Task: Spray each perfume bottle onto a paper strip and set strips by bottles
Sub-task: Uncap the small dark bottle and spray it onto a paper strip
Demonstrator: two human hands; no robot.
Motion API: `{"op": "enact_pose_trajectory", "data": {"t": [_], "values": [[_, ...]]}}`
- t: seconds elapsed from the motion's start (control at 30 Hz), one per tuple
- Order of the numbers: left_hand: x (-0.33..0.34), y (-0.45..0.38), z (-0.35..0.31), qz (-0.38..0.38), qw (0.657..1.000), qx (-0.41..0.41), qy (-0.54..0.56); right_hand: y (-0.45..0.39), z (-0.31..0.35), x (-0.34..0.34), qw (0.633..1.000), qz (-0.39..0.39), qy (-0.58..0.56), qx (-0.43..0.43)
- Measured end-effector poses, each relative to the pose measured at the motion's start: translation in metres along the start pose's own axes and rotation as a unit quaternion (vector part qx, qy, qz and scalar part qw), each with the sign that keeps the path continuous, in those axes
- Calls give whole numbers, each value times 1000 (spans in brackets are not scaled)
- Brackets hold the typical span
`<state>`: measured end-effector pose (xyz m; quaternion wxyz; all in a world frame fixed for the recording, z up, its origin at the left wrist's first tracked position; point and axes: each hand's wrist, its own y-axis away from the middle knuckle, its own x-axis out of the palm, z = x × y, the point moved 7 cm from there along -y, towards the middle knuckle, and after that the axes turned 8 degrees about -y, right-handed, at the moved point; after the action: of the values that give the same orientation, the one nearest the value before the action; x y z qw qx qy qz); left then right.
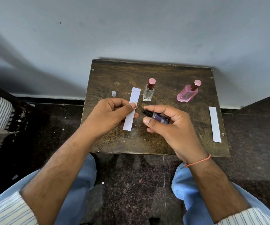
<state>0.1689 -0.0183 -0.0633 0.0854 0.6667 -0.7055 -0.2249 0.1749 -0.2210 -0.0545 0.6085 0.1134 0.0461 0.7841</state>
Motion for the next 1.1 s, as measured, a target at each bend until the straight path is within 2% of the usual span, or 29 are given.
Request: {"op": "enact_pose_trajectory", "data": {"t": [0.1,0.3,0.43,0.53,0.67,0.77,0.93,1.1], "values": [[0,0,1,4,1000,4,-7,3,-7,1,996,10,-50,67],[4,-1,3,45,998,15,-47,3,-11,11,981,46,-140,125],[7,0,4,55,997,8,-59,4,-11,11,976,59,-145,154],[8,0,4,57,997,6,-58,4,-13,7,978,25,-127,161],[10,0,4,64,996,9,-55,1,-9,0,990,-43,-67,116],[14,1,5,74,996,6,-53,0,3,-2,996,-70,43,39],[23,3,6,98,993,8,-65,6,17,-1,983,-112,133,-59],[24,4,7,103,991,23,-81,11,28,-1,968,-134,189,-92]]}}
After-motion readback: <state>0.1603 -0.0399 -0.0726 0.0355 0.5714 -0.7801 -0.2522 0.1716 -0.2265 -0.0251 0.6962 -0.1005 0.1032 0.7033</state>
